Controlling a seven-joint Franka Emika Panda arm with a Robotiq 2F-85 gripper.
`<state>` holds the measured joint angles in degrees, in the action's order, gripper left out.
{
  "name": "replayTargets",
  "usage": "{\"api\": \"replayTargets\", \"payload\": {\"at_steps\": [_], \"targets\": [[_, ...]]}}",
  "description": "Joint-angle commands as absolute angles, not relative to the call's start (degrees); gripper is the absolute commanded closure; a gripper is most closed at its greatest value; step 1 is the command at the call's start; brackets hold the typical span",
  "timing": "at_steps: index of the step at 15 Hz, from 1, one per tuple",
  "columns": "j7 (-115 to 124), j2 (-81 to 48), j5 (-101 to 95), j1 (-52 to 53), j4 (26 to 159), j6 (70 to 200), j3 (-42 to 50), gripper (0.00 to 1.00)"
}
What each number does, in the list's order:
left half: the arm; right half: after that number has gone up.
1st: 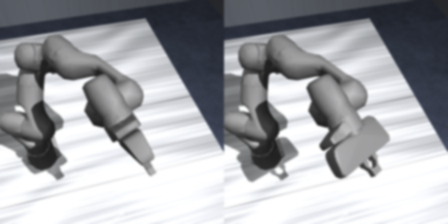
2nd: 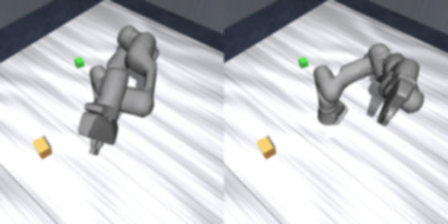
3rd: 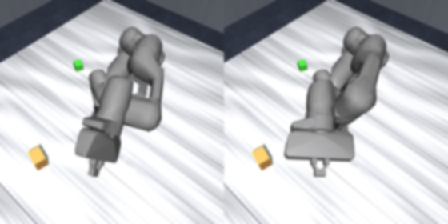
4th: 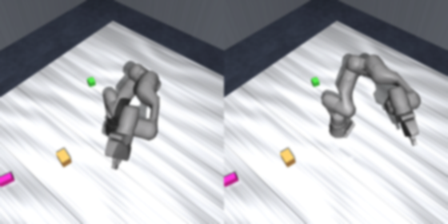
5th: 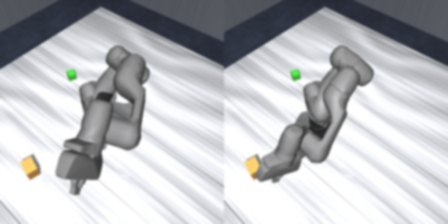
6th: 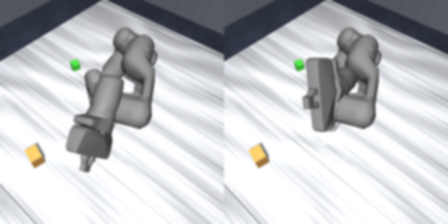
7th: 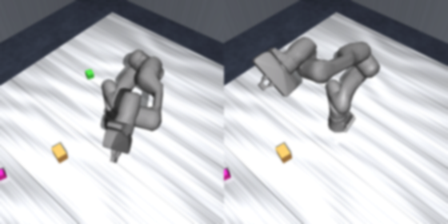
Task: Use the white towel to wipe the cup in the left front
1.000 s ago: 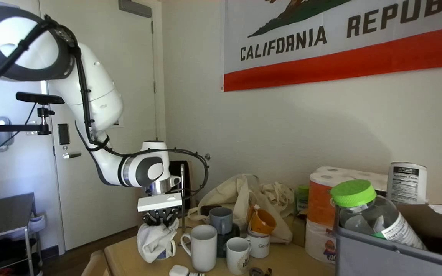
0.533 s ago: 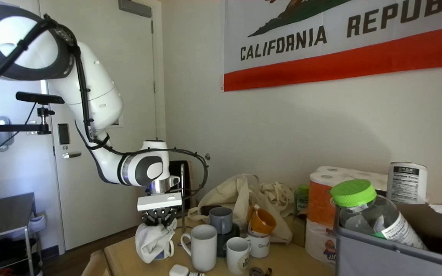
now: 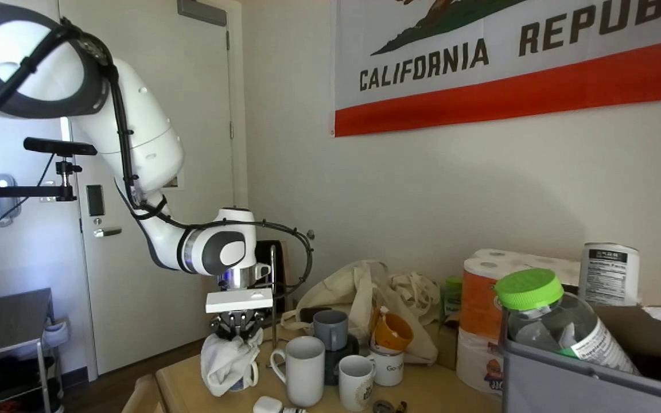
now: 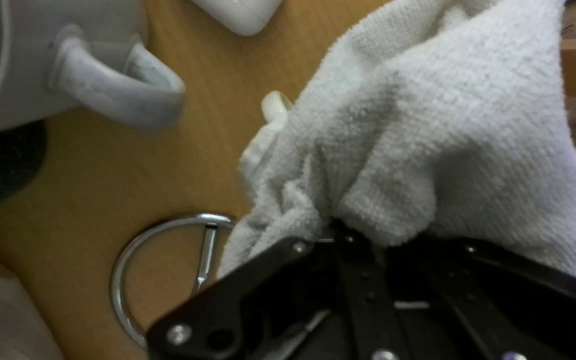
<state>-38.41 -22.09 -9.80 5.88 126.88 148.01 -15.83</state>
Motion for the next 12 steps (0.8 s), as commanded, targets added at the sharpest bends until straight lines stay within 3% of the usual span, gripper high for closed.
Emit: {"api": "replayTargets", "payload": {"at_steps": [1, 12], "targets": [[-39.62, -21.04, -8.20, 4.88, 126.36, 146.15, -16.10, 0.98], [-46.50, -18.39, -0.32, 2.54, 117.56, 134.45, -16.26, 0.98]]}}
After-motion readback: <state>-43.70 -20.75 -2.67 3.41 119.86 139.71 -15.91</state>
